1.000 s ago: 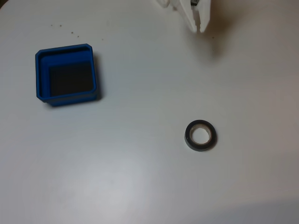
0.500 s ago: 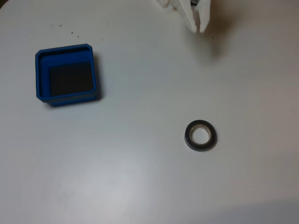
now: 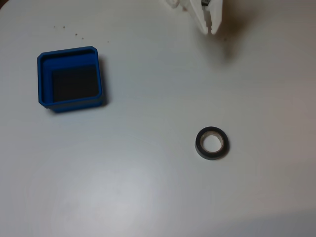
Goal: Pick the black tape roll and drop it in the blue box
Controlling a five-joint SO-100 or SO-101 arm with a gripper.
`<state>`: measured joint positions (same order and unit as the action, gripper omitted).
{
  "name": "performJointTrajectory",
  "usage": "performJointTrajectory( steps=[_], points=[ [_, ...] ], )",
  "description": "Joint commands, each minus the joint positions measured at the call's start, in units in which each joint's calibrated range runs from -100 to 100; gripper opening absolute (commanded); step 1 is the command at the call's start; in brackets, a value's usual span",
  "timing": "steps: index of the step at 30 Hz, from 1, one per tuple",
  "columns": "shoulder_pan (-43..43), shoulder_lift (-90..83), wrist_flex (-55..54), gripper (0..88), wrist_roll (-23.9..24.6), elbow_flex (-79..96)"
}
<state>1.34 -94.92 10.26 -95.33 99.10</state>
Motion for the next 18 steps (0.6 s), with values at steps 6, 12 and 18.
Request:
performJointTrajectory(
  steps=[6, 12, 18],
  points=[
    [0.0, -1.8, -1.4, 0.7, 0.1, 0.1],
    [0.0, 4.1, -1.4, 0.7, -0.2, -1.1],
    [0.0, 5.8, -1.4, 0.7, -0.5, -2.9]
  ],
)
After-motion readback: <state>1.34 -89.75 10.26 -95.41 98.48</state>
